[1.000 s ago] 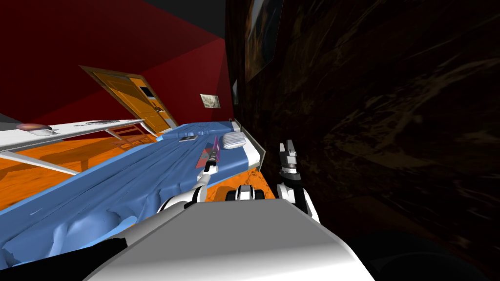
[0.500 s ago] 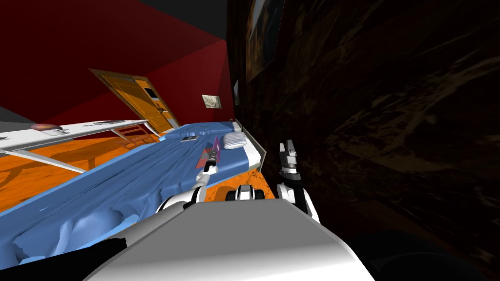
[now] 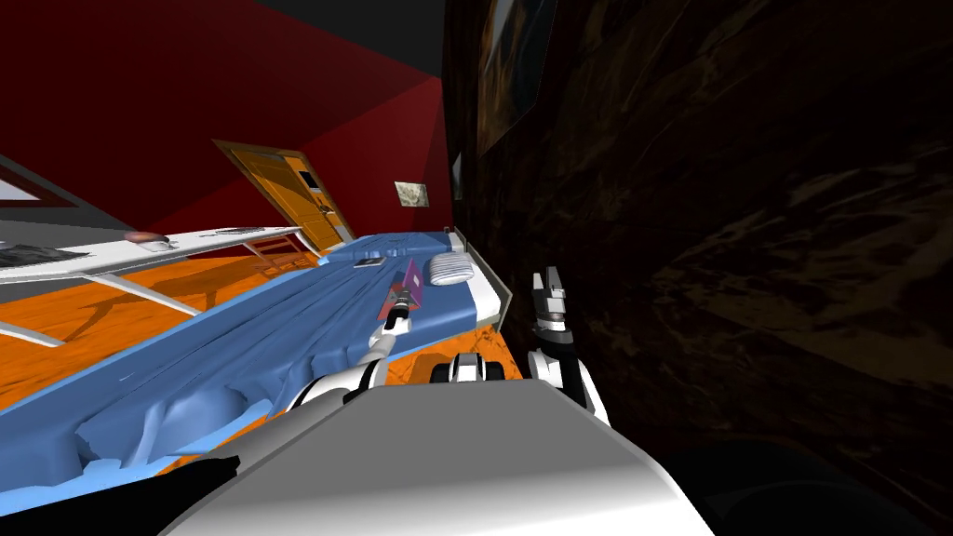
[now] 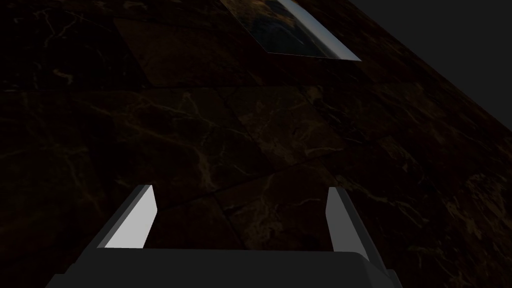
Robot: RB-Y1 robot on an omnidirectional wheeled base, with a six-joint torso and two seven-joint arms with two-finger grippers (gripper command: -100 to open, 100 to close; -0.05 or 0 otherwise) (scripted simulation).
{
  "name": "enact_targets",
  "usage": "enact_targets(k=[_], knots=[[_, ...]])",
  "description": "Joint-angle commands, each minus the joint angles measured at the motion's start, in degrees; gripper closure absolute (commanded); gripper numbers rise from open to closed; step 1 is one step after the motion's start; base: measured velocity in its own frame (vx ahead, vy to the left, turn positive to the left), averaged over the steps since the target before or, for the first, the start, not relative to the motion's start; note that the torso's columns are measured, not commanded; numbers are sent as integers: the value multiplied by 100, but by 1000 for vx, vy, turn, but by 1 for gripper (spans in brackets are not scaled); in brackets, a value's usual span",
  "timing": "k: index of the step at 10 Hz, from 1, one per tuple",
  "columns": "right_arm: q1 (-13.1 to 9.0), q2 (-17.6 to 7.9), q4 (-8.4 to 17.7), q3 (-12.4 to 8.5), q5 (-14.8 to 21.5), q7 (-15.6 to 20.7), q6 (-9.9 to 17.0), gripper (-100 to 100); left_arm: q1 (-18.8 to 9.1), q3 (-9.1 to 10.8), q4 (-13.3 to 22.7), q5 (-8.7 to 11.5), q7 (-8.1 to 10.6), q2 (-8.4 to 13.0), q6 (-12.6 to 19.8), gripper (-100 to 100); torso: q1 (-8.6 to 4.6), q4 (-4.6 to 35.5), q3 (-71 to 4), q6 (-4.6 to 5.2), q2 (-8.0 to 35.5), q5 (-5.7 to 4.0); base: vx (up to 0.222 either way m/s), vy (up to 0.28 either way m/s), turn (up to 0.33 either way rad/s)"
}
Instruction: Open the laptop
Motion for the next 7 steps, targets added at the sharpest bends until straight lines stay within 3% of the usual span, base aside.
enact_targets(k=[1, 2, 3, 5, 6, 7], knots=[[1, 0, 0, 0, 0, 0, 0, 0, 138, -265, -93, -40, 444, 131, -43, 100, -5, 3, -1, -22, -1, -8, 78, -29, 152], [1, 0, 0, 0, 0, 0, 0, 0, 138, -265, -93, -40, 602, 131, -43, 100, -8, 4, -1, -17, 1, -10, 34, -15, 14], [0, 0, 0, 0, 0, 0, 0, 0, 263, -514, -168, -79, 762, 274, -103, 100, -11, 7, 6, -4, 11, -8, 60, -22, 163], [1, 0, 0, 0, 0, 0, 0, 0, 263, -514, -168, -79, 1079, 274, -103, 100, -18, 12, 4, -17, 10, -17, 52, -30, 91], [0, 0, 0, 0, 0, 0, 0, 0, 263, -514, -168, -79, 1137, 274, -103, 100, -19, 15, 9, -5, 18, -16, 5, -6, -34], [-1, 0, 0, 0, 0, 0, 0, 0, 389, -763, -242, -118, 1356, 418, -163, 100, -17, 17, 13, -6, 23, -16, 58, -29, 211]])
